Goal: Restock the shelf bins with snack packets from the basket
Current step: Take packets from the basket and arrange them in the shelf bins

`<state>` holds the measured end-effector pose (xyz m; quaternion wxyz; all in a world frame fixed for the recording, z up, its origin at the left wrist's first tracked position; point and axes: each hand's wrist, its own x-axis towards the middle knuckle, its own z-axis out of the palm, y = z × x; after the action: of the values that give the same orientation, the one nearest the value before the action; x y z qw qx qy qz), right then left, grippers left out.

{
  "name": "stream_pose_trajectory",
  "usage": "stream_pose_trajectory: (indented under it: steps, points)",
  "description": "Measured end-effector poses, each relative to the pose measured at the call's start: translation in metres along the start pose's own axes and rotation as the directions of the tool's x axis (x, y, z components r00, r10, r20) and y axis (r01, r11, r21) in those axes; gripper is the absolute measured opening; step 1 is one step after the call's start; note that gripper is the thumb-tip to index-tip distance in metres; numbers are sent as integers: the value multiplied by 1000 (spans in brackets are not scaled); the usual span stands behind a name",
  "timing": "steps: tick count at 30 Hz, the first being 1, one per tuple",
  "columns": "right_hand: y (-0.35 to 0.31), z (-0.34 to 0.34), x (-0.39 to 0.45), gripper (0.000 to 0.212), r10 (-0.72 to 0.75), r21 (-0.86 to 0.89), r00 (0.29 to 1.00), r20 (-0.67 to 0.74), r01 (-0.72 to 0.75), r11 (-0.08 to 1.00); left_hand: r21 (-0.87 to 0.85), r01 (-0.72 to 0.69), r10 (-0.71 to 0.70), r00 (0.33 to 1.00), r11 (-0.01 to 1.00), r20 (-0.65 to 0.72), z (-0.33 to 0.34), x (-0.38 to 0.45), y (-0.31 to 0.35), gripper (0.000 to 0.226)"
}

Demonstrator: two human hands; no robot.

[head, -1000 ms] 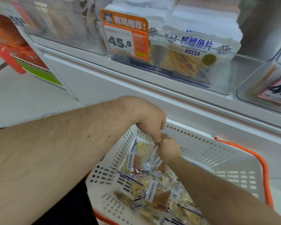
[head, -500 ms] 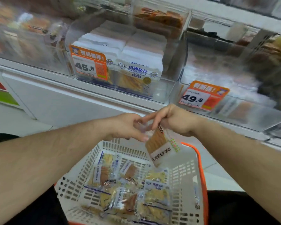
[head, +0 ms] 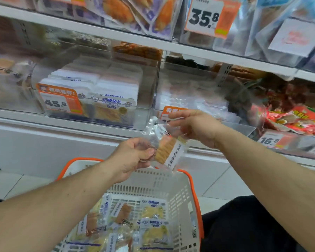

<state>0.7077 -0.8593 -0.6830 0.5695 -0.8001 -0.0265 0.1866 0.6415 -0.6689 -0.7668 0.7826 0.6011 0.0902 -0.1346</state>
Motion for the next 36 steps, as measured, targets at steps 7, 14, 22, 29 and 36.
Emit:
stream_pose_trajectory:
  steps: [7, 14, 22, 29, 36]
  points:
    - [-1, -39, -26, 19, -93, -435, 995, -31, 70, 898, -46, -73, 74, 997, 996, 32, 53, 15, 5, 17]
    - [-15, -77, -48, 8, -300, -665, 933, -197, 98, 741, 7, -118, 118, 992, 993, 37, 92, 30, 10, 10]
    - [-35, -136, -47, 14, -577, -746, 718, -389, 122, 655, 205, -257, 252, 966, 944, 53, 123, 50, 34, 18]
    - [-23, -144, -32, 18, -530, -831, 793, -300, 56, 554, 286, -314, 308, 949, 905, 67, 129, 54, 39, 21]
    - [-5, -136, -14, 20, -444, -877, 868, -224, 20, 481, 300, -303, 303, 952, 905, 46, 126, 55, 35, 20]
